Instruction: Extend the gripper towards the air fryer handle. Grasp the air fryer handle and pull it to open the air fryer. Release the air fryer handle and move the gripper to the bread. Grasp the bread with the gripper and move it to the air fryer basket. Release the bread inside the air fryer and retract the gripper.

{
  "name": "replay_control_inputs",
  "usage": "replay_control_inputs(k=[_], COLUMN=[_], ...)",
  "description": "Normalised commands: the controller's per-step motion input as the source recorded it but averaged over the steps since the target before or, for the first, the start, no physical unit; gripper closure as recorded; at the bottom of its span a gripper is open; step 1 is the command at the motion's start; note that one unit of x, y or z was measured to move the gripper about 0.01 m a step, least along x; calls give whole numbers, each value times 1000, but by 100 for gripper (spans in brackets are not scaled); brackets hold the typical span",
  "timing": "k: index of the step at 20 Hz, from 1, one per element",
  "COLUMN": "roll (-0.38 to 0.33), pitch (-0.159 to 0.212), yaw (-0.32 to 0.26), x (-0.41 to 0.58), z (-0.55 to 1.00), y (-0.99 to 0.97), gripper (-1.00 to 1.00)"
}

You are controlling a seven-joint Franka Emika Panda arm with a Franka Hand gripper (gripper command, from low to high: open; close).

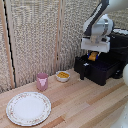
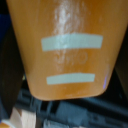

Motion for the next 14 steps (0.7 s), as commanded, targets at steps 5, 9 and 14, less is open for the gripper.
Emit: replay_control_inputs(k=[5, 9, 14], roll=[-61, -29, -2], pitch=[0, 22, 0], yaw=[-54, -62, -8], x=[136, 78, 34], z=[-232, -5, -7], y=[-215, -473, -46], gripper=[100, 100, 100])
